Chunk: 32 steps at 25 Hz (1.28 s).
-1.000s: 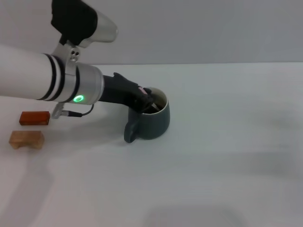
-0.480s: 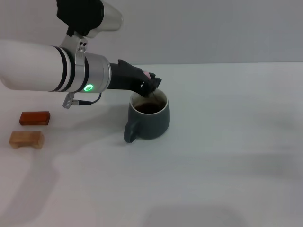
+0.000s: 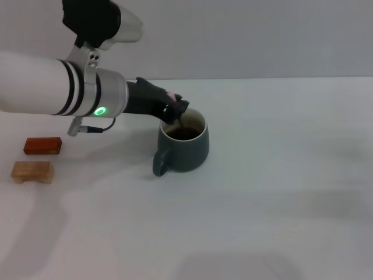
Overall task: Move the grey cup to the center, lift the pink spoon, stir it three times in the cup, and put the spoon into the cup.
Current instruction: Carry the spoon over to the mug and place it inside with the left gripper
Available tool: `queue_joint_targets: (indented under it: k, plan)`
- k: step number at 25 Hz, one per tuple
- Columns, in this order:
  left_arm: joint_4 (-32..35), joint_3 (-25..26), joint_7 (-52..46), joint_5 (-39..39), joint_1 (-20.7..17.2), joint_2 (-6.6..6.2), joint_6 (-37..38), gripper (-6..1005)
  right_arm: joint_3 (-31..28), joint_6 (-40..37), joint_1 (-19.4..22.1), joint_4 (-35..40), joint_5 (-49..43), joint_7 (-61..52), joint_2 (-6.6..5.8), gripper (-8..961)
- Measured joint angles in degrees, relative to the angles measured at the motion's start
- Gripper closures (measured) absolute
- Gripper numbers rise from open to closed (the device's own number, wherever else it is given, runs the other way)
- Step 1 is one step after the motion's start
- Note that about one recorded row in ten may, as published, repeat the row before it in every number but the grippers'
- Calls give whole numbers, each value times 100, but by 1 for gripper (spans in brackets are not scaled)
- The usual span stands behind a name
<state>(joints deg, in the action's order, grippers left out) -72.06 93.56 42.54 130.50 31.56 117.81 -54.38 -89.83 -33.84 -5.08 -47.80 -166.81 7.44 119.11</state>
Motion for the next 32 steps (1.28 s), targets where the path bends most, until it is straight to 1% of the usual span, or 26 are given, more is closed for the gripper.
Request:
queue_joint_targets:
  k: [5, 10, 13, 17, 26, 32]
  plan:
    - [-113, 49, -34, 185, -91, 2, -230, 854, 4, 0, 38, -54, 0, 2, -2, 932]
    - [-471, 50, -56, 188, -220, 9, -626, 855, 27, 0, 43, -63, -4, 3, -2, 933]
    - [-594, 15, -72, 182, -256, 25, -721, 855, 40, -12, 53, -71, -17, 3, -2, 933]
    - [-561, -33, -77, 153, -231, 37, -627, 855, 51, -13, 119, -175, -20, 4, -2, 933]
    - [-51, -198, -64, 138, 73, 62, -130, 855, 62, -4, 305, -367, -36, 4, 7, 932]
    - [94, -262, -70, 150, 141, 51, 119, 855, 63, 0, 343, -380, -36, 4, 7, 932]
